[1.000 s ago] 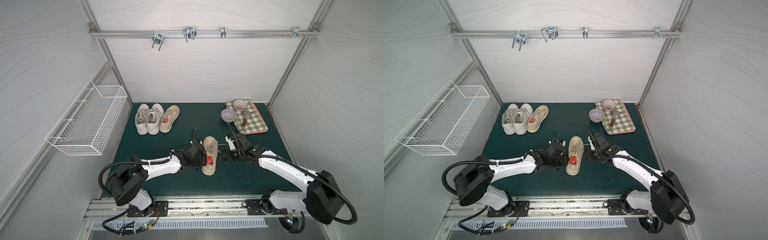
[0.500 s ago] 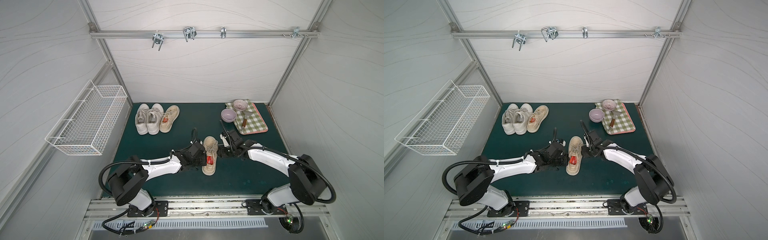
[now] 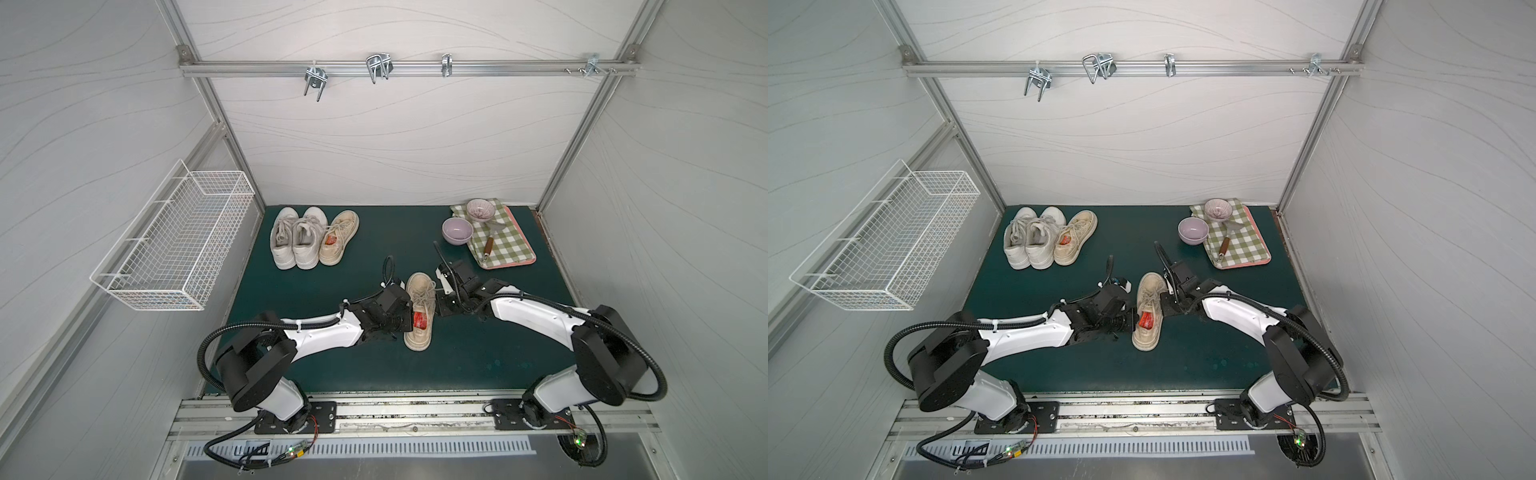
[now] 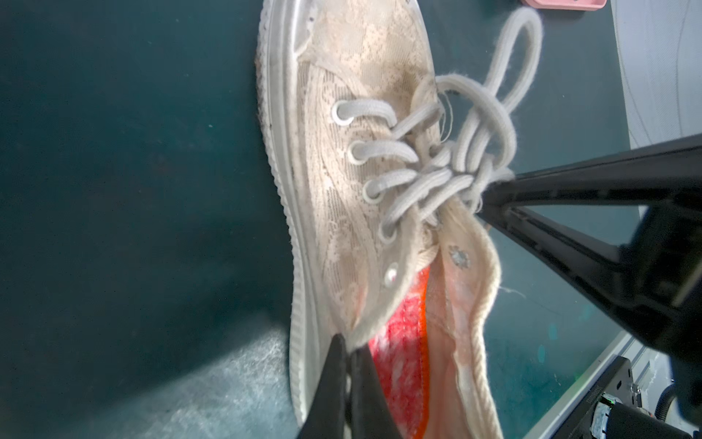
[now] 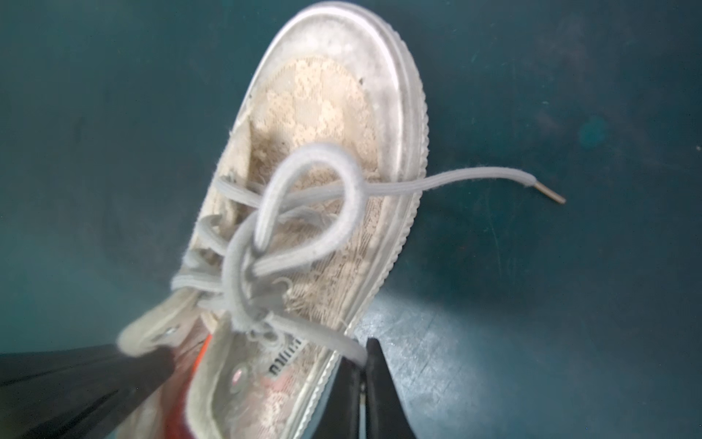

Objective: Remove the insole from the shoe
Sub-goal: Untie the shoelace on the shoe.

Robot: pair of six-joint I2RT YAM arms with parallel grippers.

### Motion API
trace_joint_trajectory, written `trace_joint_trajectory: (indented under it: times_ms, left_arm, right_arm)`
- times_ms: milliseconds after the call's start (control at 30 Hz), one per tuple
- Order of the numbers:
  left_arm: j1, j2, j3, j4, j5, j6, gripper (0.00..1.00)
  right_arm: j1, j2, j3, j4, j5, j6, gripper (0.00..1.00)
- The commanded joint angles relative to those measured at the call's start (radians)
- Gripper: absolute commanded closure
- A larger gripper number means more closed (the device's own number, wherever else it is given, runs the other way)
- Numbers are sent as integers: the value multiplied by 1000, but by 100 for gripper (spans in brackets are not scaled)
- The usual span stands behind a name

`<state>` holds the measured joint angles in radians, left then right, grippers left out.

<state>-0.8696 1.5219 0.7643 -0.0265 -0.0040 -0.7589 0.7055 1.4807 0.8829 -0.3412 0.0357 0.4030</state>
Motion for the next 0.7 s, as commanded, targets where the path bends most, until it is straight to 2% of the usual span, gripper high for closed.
trace_joint_trajectory:
  times_ms: [0,133,300,667]
  left_arm:
    - [-5,11,33,13,-26,-10,100]
    - [-5,5,33,-1,-46,-15,100]
    - [7,-9,25,-31,-80,-30,100]
    - [18,-21,9,-26,-90,-40,100]
  right_arm:
    - [8,-53,-16,-36,24,11,97]
    - [12,-101,-30,-59,54,18,99]
    - [4,-204,-73,-105,150,40,100]
    - [-166,-420,-155,-185,163,85,100]
